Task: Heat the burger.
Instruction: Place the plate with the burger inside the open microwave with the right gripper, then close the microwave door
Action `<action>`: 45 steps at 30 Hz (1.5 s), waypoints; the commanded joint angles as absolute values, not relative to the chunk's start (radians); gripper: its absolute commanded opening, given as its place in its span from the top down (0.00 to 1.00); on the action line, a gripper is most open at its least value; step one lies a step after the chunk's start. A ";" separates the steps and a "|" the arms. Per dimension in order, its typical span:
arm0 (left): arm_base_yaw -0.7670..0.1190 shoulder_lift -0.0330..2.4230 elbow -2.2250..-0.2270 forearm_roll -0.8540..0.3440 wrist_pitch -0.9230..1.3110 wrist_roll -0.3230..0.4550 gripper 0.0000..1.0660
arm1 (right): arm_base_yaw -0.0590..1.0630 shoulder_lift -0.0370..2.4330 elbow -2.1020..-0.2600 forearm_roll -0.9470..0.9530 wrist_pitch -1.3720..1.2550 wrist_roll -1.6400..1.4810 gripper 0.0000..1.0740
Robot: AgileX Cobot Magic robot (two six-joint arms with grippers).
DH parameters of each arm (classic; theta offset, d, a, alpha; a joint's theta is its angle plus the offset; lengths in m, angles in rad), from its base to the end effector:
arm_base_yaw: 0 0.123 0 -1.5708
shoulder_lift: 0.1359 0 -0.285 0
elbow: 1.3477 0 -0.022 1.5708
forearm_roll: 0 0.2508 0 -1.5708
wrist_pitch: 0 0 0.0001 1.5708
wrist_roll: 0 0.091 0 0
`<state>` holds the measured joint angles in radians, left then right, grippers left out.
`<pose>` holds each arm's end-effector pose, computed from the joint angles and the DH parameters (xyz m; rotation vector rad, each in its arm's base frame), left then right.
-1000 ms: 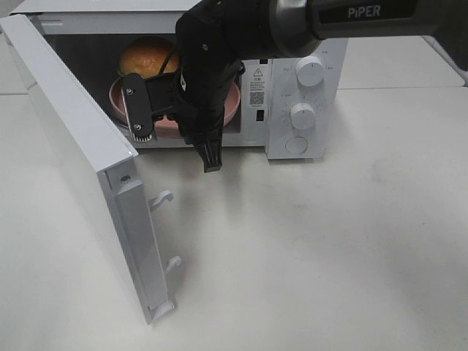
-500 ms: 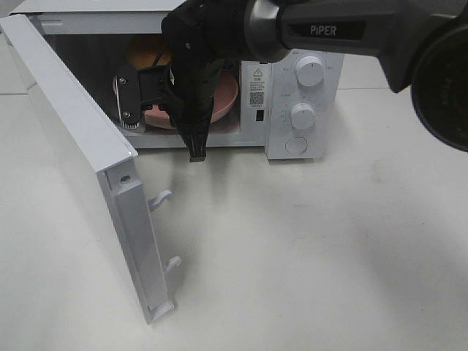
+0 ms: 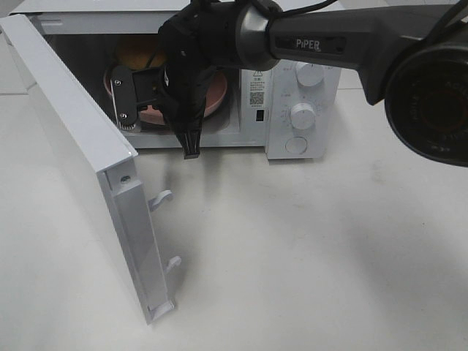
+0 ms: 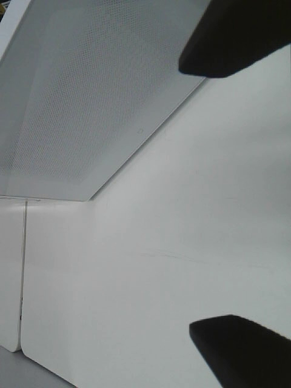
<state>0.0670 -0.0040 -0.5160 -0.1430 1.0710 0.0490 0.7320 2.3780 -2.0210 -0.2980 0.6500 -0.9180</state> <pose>-0.0074 -0.0119 0.2815 -0.0091 2.0277 -0.0976 0.4080 0.3448 0.1746 -1.9735 1.5228 -0.4021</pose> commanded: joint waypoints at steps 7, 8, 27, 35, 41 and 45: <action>0.063 -0.023 -0.516 -0.144 1.071 0.048 0.06 | 0.718 2.361 -2.046 -0.321 0.571 -0.899 0.88; 0.063 -0.023 -0.516 -0.144 1.071 0.048 0.06 | 0.713 2.361 -2.046 -0.318 0.577 -0.889 0.82; 0.063 -0.023 -0.516 -0.144 1.071 0.048 0.06 | 0.714 2.357 -2.044 -0.241 0.710 -0.861 0.48; 0.063 -0.023 -0.516 -0.144 1.071 0.048 0.06 | 0.716 2.287 -1.915 -0.230 0.641 -0.867 0.38; 0.063 -0.023 -0.516 -0.144 1.071 0.048 0.06 | 0.716 2.216 -1.789 -0.231 0.580 -0.871 0.34; 0.063 -0.023 -0.516 -0.144 1.071 0.048 0.06 | 0.716 2.153 -1.690 -0.245 0.525 -0.874 0.33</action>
<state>0.0670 -0.0040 -0.5160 -0.1430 1.0710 0.0490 0.7110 2.1980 -1.7410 -0.2350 0.5600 -0.8660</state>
